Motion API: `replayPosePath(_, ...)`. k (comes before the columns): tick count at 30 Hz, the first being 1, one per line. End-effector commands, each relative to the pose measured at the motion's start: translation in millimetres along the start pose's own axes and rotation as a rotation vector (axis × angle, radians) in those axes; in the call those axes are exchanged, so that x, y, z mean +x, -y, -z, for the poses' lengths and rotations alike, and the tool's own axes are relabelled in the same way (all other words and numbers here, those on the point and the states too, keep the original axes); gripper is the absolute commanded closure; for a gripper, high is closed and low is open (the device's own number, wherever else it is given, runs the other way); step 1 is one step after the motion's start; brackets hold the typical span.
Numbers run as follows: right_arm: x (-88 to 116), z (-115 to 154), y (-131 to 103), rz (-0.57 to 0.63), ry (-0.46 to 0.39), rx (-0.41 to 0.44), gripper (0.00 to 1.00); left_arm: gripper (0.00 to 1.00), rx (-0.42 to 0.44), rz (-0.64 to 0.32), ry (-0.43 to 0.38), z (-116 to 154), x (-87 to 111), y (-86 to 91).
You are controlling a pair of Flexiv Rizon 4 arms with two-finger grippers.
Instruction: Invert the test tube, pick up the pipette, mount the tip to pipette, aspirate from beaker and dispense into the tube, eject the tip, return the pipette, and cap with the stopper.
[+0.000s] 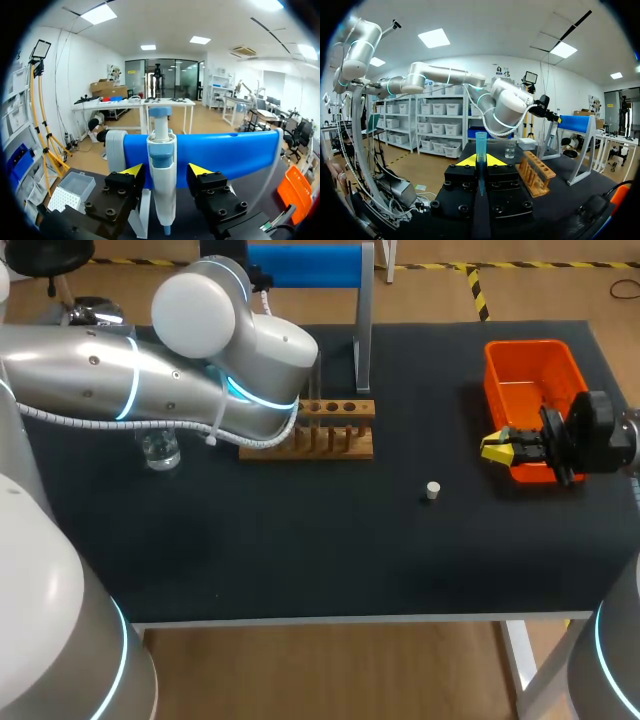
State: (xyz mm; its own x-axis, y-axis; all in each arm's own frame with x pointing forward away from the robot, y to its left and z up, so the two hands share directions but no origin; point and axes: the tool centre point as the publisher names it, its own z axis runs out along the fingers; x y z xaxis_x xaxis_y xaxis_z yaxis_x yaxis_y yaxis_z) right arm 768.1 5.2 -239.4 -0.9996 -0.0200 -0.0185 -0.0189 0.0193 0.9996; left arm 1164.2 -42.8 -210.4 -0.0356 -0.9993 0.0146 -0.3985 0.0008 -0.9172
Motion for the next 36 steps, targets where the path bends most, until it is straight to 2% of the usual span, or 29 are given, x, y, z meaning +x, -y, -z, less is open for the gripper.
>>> replayPosePath(1,0.7,1.1,0.1,0.001,0.000,0.000,1.00,0.48,0.002,0.003,0.000,-5.5,-0.1,-1.8)
replayPosePath(13,0.7,1.1,0.1,0.001,0.000,0.000,1.00,0.49,0.000,0.007,-0.001,-7.7,-1.1,-4.0)
replayPosePath(17,0.7,1.1,0.1,0.001,0.000,0.000,1.00,0.52,0.000,0.009,-0.001,-7.8,-1.4,-4.3)
replayPosePath(18,0.7,1.1,0.1,0.001,0.000,0.000,1.00,0.56,0.000,0.009,-0.001,-7.8,-1.4,-4.5)
replayPosePath(20,0.7,1.1,0.1,0.001,0.000,0.000,1.00,0.94,0.000,0.010,0.000,-7.7,-1.6,-4.7)
replayPosePath(21,0.7,1.1,0.1,0.001,0.000,0.000,1.00,1.00,0.000,0.011,0.001,-7.5,-1.8,-4.9)
replayPosePath(28,0.7,1.1,0.1,0.001,0.000,0.000,1.00,1.00,0.004,0.012,0.007,-4.1,-4.4,-2.6)
replayPosePath(36,0.7,1.1,0.1,0.001,0.000,0.000,1.00,1.00,0.039,-0.002,0.016,8.4,-4.7,17.9)
